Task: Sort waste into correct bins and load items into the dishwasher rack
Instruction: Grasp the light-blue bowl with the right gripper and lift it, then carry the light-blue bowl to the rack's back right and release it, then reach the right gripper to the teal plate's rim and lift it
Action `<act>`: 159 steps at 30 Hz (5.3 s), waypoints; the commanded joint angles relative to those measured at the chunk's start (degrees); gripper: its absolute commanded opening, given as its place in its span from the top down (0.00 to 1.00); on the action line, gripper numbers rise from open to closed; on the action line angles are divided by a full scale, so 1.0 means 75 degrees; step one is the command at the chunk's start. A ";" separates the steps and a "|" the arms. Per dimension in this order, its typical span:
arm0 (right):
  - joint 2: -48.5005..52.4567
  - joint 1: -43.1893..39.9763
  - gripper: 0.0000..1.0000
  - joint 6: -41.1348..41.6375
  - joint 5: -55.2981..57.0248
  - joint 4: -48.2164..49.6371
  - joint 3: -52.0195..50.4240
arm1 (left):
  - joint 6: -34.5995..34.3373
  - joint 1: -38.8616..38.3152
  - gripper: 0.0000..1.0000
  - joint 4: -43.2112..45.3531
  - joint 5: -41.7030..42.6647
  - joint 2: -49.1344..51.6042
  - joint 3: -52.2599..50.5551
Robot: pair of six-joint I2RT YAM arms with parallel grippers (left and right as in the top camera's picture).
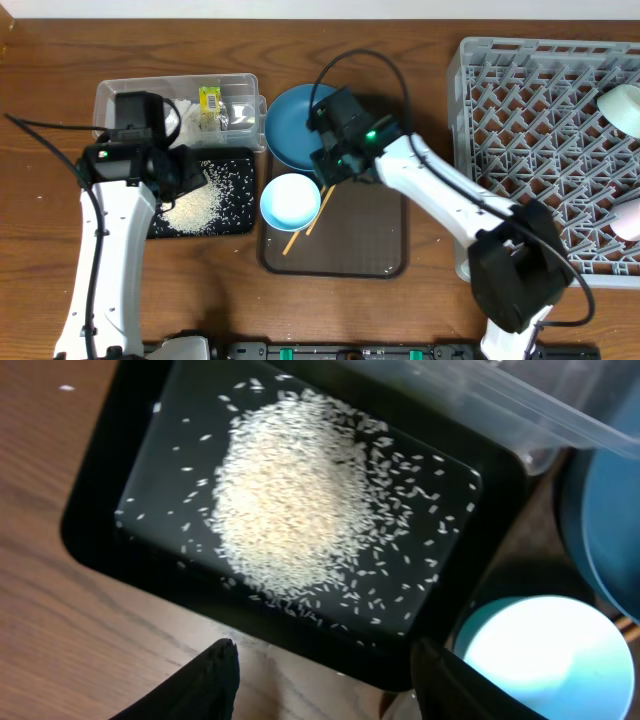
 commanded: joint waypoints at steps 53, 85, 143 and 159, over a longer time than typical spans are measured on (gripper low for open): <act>-0.1705 -0.5030 0.99 -0.4645 0.8049 0.4080 0.0015 | -0.0085 0.0201 0.41 -0.0032 -0.0055 -0.0009 -0.0015; 0.1014 -0.5587 0.99 -0.5278 0.9323 0.4156 0.0000 | -0.0274 0.0201 0.41 -0.0035 -0.0052 -0.0009 -0.0015; 0.1513 -0.1839 0.99 0.1247 0.0836 0.3075 0.0003 | -0.0274 0.0201 0.41 -0.0035 -0.0052 -0.0009 -0.0015; -0.1434 -0.3005 0.99 -0.1597 0.3716 0.2792 0.0015 | -0.0274 0.0201 0.41 -0.0029 -0.0055 -0.0009 -0.0015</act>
